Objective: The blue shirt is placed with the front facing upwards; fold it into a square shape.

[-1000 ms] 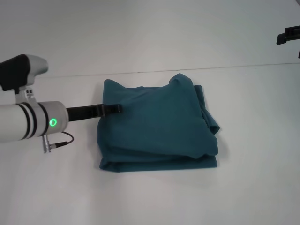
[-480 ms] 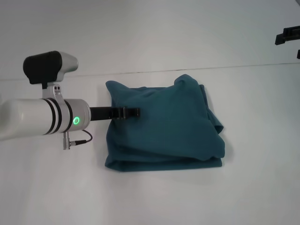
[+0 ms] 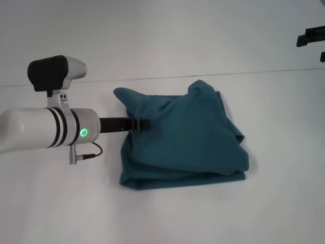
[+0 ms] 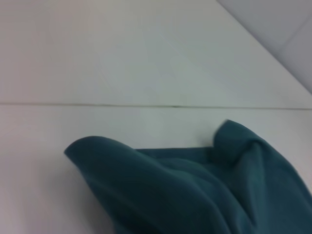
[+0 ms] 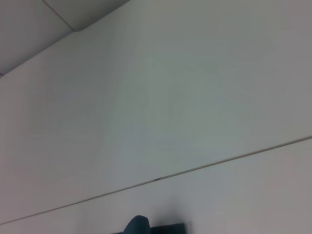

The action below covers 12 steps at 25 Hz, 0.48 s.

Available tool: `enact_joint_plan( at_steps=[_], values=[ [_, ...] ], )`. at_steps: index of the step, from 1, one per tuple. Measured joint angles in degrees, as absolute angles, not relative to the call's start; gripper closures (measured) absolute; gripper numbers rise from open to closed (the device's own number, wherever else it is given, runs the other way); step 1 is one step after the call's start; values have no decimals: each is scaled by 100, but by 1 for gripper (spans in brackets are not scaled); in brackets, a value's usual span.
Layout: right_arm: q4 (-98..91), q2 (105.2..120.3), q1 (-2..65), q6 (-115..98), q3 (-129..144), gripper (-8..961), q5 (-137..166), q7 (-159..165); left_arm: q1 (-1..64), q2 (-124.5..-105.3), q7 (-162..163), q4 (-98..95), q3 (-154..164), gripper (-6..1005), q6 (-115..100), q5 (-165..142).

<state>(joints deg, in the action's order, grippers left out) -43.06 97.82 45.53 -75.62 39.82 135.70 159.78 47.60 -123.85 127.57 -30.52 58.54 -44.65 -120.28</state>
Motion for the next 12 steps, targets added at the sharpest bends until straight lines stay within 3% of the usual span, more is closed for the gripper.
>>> enact_joint_plan(
  at_steps=[12],
  values=[
    [-4307, 9829, 4538, -7583, 3981, 24, 13563, 15976, 4204, -12362, 13088, -3835, 5761, 886, -6256, -12061]
  ],
)
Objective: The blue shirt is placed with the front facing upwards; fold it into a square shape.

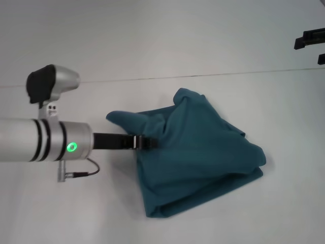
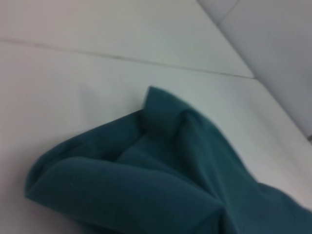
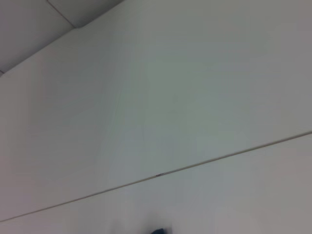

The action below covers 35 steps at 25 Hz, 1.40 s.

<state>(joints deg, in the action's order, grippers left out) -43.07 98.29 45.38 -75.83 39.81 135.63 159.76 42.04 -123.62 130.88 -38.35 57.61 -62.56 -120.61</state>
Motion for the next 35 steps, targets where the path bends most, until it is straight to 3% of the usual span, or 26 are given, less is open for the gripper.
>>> enact_joint_plan(
  at_steps=[6, 19, 34, 35],
  values=[
    [-4307, 9856, 4535, -7601, 3981, 24, 13561, 15932, 3742, -12301, 13534, -4308, 5477, 887, -6378, -12703],
    [-4307, 9906, 4576, -7603, 3981, 24, 13562, 15917, 3802, -12048, 13488, -4371, 4450, 889, -6429, -13383],
    [-4307, 9914, 4580, -7567, 4025, 24, 13562, 15917, 3780, -12146, 13854, -4725, 4577, 883, -6902, -13397],
    [-4306, 9917, 4583, -7571, 4030, 24, 13561, 15916, 3748, -12151, 13868, -4800, 4545, 842, -6903, -13385]
  ],
)
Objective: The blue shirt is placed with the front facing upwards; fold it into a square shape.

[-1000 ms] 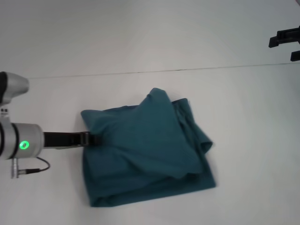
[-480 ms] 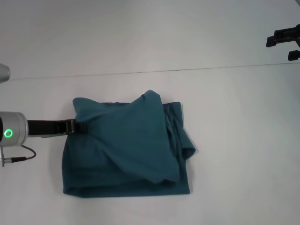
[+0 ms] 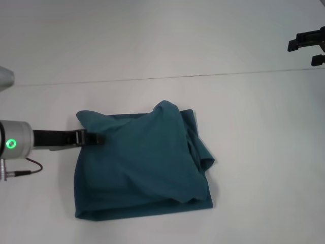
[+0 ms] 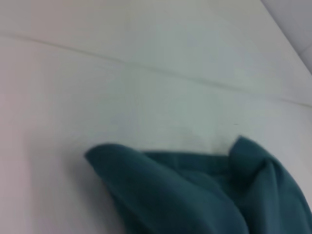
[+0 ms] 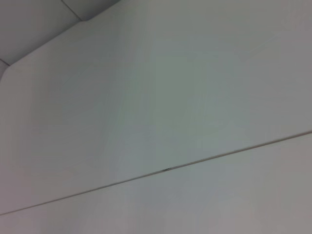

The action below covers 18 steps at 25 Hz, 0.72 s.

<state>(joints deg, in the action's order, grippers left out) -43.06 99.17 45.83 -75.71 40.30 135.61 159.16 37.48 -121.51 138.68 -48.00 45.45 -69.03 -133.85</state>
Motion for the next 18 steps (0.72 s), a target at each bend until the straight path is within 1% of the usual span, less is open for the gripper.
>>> enact_joint_plan(
  at_steps=[5, 8, 9, 13, 18],
  values=[
    [-4306, 9920, 4582, -7596, 4015, 25, 13562, 15915, 3446, -12171, 14274, -5481, 4026, 632, -7167, -13154],
    [-4307, 9922, 4569, -7595, 4010, 26, 13561, 15895, 3396, -12164, 14419, -5502, 3699, 495, -7379, -12896],
    [-4306, 9923, 4566, -7594, 4006, 26, 13561, 15879, 3416, -12090, 14504, -5124, 3342, 450, -7710, -12462],
    [-4307, 9943, 4561, -7595, 3997, 25, 13562, 15846, 3506, -12036, 14393, -4330, 3207, 356, -7835, -12090],
    [-4306, 9975, 4564, -7596, 4014, 25, 13561, 15831, 3609, -12104, 14105, -3619, 3296, 238, -7174, -12022]
  ],
)
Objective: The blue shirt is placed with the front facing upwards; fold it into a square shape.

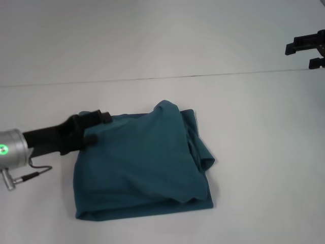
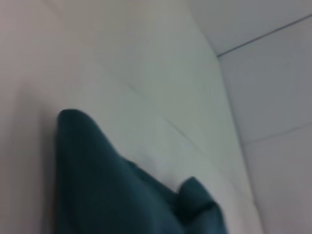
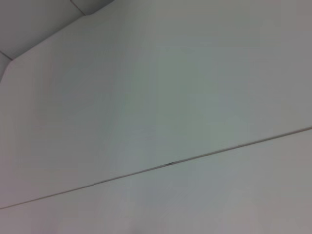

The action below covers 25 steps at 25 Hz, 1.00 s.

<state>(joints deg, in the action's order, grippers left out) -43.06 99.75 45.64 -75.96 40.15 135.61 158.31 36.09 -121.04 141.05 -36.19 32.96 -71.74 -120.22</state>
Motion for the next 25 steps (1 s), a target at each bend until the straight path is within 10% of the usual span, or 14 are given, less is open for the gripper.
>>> enact_joint_plan(
  at_steps=[25],
  values=[
    [-4307, 10013, 4567, -7636, 3983, 25, 13562, 15765, 3934, -12252, 13517, -2836, 3552, 125, -6467, -11449]
  ],
)
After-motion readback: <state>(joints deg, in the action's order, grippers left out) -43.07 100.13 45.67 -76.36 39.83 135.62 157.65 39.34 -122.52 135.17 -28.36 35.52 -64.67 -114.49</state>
